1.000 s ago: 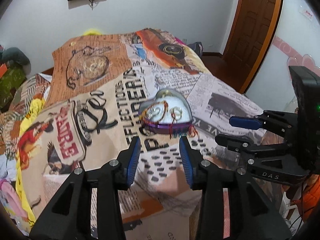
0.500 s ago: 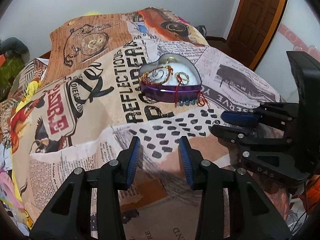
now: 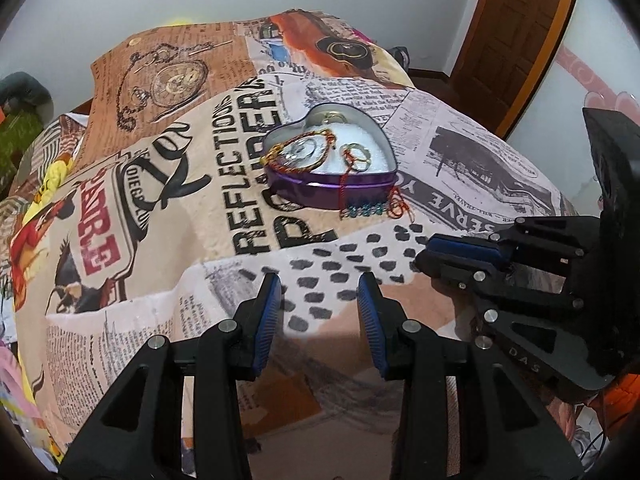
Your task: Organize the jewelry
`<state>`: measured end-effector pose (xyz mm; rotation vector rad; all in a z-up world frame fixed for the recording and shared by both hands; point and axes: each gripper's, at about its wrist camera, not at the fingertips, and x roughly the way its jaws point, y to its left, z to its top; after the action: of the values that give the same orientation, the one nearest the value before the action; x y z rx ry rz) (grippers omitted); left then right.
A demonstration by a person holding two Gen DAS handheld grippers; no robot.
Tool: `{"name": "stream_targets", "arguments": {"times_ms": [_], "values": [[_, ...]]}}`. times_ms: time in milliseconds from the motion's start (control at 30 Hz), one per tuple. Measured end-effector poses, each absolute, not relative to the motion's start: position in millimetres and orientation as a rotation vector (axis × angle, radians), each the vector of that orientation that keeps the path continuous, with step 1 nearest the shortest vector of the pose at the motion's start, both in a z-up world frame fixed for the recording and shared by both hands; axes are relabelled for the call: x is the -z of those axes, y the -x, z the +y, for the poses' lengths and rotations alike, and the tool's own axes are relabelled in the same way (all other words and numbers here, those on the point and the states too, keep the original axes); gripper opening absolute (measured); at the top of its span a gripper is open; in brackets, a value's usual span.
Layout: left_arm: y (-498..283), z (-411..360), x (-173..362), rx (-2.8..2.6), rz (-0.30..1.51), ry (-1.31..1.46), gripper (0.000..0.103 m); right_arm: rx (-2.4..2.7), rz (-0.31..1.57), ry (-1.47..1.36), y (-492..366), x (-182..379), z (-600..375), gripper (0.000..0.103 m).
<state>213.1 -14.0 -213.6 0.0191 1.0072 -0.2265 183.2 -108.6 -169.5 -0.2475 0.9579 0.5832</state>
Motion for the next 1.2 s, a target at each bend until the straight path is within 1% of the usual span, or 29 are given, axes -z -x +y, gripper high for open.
{"name": "stream_targets", "arguments": {"times_ms": [300, 433, 767, 1100, 1200], "values": [[-238, -35, 216, 0.266, 1.024, -0.019, 0.039, -0.521, 0.924, 0.159, -197, 155, -141, 0.01], [-255, -39, 221, 0.272, 1.059, 0.023, 0.039, -0.494, 0.902, 0.134, -202, 149, -155, 0.01], [-266, -71, 223, 0.329, 1.079, 0.014, 0.039, -0.479, 0.88, 0.106, -209, 147, -170, 0.01], [-279, -67, 234, 0.264, 1.098, 0.058, 0.039, -0.457, 0.878, 0.08, -212, 151, -183, 0.01], [-279, -66, 235, 0.242, 1.087, 0.054, 0.03, -0.454, 0.881, 0.073, -212, 151, -185, 0.01]]}}
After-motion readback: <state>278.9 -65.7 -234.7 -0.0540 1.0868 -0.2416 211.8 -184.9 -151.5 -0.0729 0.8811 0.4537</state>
